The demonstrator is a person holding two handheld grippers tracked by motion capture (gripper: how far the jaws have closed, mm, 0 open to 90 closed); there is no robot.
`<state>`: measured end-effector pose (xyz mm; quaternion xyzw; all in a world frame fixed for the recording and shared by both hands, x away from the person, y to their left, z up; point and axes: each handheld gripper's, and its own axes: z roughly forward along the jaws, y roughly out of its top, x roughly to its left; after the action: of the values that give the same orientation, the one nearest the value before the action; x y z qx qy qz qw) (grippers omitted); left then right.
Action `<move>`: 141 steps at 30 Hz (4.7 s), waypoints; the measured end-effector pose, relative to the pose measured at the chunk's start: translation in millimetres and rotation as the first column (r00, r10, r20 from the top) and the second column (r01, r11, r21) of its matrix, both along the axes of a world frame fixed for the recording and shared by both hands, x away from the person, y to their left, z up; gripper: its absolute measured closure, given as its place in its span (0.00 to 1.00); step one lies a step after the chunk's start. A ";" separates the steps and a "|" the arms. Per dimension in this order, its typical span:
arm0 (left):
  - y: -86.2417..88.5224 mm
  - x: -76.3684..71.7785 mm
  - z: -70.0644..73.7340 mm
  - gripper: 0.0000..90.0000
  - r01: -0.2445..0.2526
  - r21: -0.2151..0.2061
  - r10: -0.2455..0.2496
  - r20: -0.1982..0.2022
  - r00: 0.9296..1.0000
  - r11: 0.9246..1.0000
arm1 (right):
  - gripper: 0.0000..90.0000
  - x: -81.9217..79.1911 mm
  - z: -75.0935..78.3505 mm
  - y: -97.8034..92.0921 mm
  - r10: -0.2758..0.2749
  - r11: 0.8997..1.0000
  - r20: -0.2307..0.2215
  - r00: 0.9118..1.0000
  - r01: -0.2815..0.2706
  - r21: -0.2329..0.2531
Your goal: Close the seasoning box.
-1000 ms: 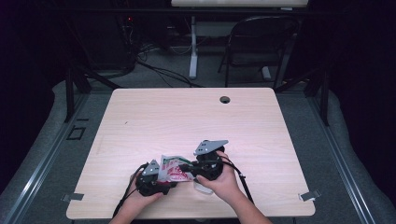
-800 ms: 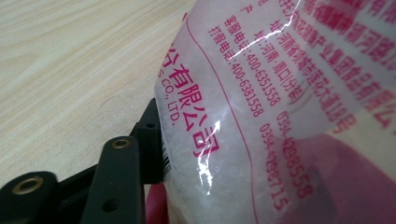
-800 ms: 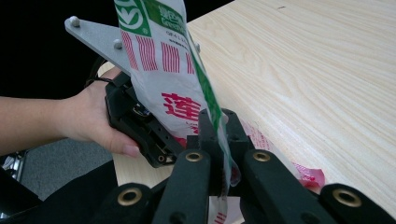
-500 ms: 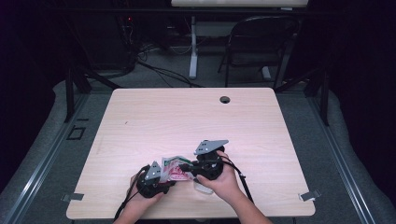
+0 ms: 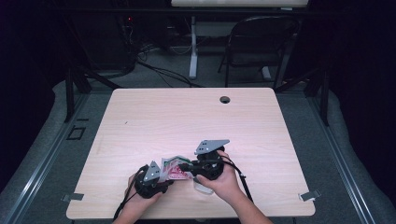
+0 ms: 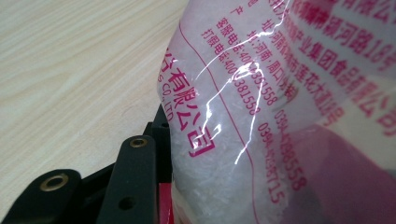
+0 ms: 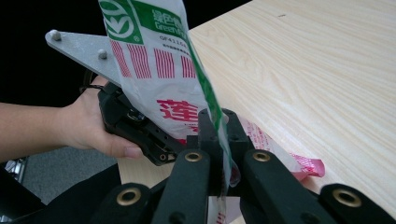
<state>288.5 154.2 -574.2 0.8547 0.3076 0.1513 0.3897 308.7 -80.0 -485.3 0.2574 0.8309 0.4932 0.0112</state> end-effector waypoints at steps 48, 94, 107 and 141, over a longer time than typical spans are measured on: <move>-29.2 -3.9 39.5 0.70 -0.147 0.250 0.062 0.321 0.945 0.957 | 0.70 -14.4 10.2 -57.0 -0.124 0.990 0.063 0.990 0.119 0.074; -41.0 -4.1 42.3 0.70 -0.214 0.400 -0.030 0.522 0.852 0.891 | 0.67 -33.3 1.7 -68.4 -0.174 0.985 0.099 0.980 0.173 0.025; -46.4 -6.3 43.1 0.70 -0.229 0.450 -0.071 0.557 0.827 0.863 | 0.60 -37.6 5.6 -64.9 -0.188 0.981 0.167 0.968 0.193 -0.014; -56.3 -11.3 44.8 0.70 -0.228 0.469 -0.106 0.585 0.804 0.853 | 1.00 -36.3 2.5 -61.0 -0.134 0.991 0.152 0.979 0.136 -0.005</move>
<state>277.3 97.9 -529.4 0.8259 0.1468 0.4996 0.2161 272.4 -141.0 -482.7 0.2751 0.8119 0.5031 0.1096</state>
